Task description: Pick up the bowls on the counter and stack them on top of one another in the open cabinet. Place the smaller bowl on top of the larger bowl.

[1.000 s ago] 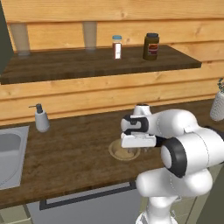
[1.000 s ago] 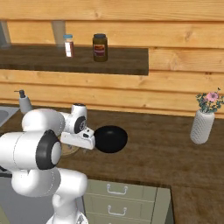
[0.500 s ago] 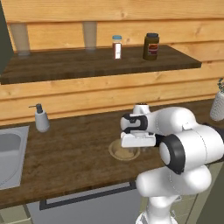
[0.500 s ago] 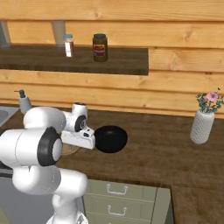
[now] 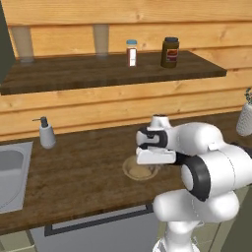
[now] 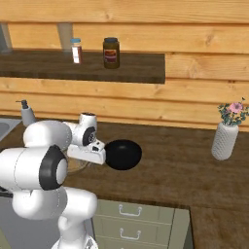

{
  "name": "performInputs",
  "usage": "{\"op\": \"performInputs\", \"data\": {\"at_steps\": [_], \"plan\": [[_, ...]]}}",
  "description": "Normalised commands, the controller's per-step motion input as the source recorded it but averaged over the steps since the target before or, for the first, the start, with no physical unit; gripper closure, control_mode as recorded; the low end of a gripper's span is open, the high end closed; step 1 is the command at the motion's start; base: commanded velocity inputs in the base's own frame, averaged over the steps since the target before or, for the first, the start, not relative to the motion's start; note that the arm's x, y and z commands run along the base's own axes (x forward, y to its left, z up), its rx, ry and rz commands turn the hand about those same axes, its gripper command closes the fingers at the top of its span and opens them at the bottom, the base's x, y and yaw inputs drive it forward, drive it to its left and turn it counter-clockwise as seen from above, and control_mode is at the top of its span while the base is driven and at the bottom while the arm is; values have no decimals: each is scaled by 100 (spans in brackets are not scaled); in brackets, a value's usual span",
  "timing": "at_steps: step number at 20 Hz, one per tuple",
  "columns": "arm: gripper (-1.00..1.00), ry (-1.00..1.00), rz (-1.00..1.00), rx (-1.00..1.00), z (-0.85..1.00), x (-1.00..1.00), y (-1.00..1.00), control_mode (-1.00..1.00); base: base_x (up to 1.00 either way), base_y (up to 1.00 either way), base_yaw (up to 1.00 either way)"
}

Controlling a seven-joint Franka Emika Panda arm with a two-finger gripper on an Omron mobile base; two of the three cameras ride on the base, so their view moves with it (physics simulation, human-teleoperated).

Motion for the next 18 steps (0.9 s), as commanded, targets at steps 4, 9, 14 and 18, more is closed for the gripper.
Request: {"op": "performInputs", "data": {"at_steps": [4, 9, 14, 18], "plan": [[100, -22, -6, 1, 65, -38, -17, -100, 0, 0, 0], [100, -25, -15, 6, 92, -43, -40, -100, 0, 0, 0], [100, -6, -24, 9, 99, -1, -59, -100, 0, 0, 0], [100, 0, -26, 1, 89, 18, -57, -100, 0, 0, 0]]}}
